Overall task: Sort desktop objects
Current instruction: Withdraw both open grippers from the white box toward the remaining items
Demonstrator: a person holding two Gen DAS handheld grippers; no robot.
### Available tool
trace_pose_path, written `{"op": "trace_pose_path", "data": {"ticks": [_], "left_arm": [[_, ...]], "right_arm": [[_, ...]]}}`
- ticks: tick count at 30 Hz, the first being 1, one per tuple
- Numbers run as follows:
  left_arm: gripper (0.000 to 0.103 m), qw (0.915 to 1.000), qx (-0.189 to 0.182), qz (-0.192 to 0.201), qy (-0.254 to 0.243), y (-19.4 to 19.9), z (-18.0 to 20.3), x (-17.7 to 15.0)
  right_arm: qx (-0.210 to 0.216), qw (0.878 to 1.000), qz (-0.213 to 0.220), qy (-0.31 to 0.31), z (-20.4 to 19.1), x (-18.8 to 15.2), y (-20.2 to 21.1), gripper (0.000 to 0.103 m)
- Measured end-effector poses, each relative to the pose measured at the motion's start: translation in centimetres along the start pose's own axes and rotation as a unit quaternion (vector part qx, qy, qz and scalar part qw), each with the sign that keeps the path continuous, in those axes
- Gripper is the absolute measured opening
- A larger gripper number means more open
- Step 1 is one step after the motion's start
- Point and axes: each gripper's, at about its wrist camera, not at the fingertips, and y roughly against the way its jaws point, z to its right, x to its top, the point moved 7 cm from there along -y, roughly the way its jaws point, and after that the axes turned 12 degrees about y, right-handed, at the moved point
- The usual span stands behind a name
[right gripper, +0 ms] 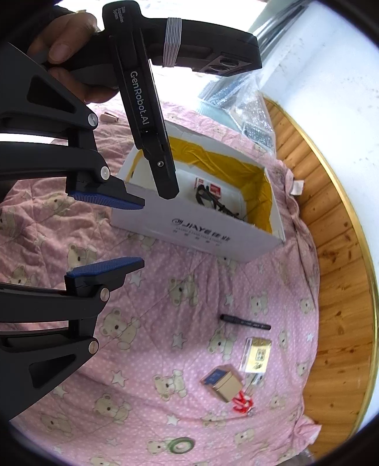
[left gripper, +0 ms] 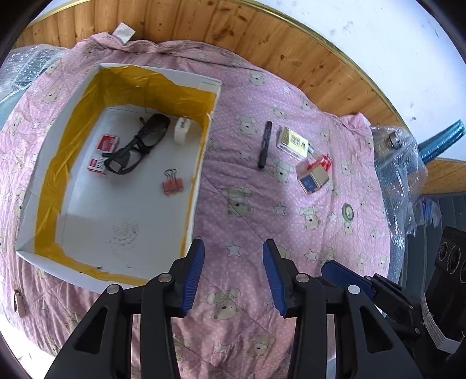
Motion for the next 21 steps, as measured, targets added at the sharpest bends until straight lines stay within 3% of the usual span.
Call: {"op": "trace_pose_path", "data": {"ticks": [21], "left_arm": [[0.043,0.9963,0.009,-0.045,-0.073,-5.1,7.9,-0.9]], "right_arm": [[-0.031,0.994,0.02,-0.1,9.2,-2.3,2.3,0.037]]}}
